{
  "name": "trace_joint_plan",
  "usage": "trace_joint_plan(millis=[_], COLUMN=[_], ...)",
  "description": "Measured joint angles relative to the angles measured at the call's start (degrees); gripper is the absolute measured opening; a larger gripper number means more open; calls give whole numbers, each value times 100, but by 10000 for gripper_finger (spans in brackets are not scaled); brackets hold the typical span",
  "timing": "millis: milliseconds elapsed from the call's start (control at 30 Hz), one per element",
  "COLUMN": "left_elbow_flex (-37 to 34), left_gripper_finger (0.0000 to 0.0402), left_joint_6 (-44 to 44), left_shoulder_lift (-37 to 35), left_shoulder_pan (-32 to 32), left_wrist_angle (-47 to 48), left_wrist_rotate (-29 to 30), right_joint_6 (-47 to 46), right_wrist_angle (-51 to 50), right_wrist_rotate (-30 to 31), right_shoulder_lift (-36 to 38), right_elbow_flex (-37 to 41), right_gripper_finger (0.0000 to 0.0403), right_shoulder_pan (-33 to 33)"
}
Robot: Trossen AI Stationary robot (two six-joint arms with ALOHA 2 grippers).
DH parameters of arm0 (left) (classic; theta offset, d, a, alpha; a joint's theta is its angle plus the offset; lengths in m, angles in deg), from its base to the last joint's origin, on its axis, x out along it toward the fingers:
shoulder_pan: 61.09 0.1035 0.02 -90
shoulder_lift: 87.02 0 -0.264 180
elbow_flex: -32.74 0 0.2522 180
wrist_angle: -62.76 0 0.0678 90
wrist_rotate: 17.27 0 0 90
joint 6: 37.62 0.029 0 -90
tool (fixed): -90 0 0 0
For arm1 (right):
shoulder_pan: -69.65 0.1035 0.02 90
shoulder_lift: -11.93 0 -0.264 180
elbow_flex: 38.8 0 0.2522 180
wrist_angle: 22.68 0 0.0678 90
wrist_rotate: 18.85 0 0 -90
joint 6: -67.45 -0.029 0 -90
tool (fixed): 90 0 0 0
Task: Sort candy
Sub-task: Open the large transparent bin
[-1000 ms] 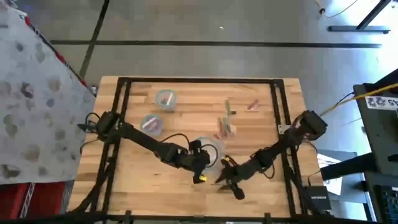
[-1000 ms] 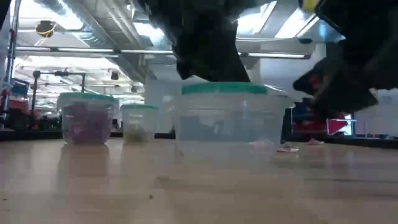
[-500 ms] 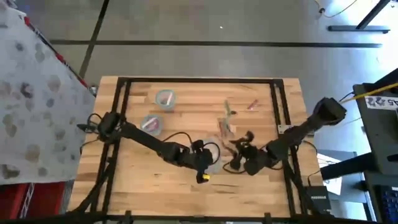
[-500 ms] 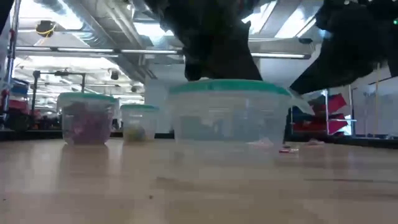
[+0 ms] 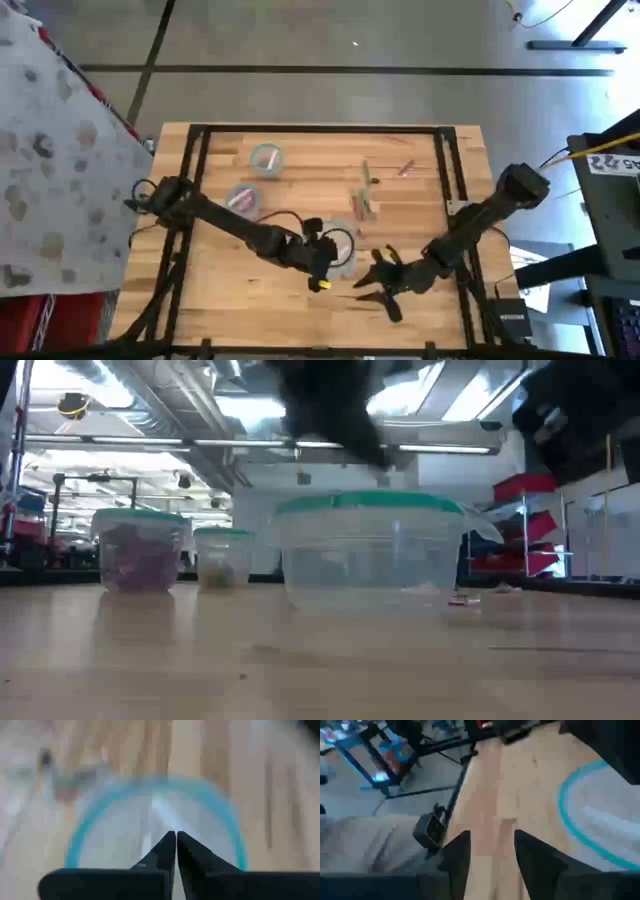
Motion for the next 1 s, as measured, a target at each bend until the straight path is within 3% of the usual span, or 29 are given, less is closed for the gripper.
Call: trace_joint_plan(millis=[167,400,533,600,700,833,1000], left_elbow_flex=[-65,-17,-15,-13,-11,-6,7], left_gripper_finger=[0,0,0,0,0,0,0], left_joint_6=[-367,-437,-459,-362,-290,-321,-637], left_shoulder_lift=[74,63,63,60,-26,-219,-278], left_shoulder_pan=[17,-204,-201,-201,-215,-299,-429], left_wrist_angle=[184,53,-59,-201,-222,-27,779], left_wrist_rotate=[-369,-468,-452,-400,-272,-188,-197], right_joint_6=[-341,-842,-800,-410,52,220,392], right_wrist_angle=[-919,-3680,-4448,-4170,-2909,-1446,-804], right_wrist_rotate=[367,1740,1545,1110,471,277,-223], right_shoulder_lift=[-476,-25,144,137,-61,-586,-1292], right_elbow_flex=[-420,-1166,-1397,-1352,-1022,-682,-671], right_gripper_finger=[140,140,140,140,140,140,140], right_shoulder_pan=[-302,-371,-375,-375,-373,-411,-727])
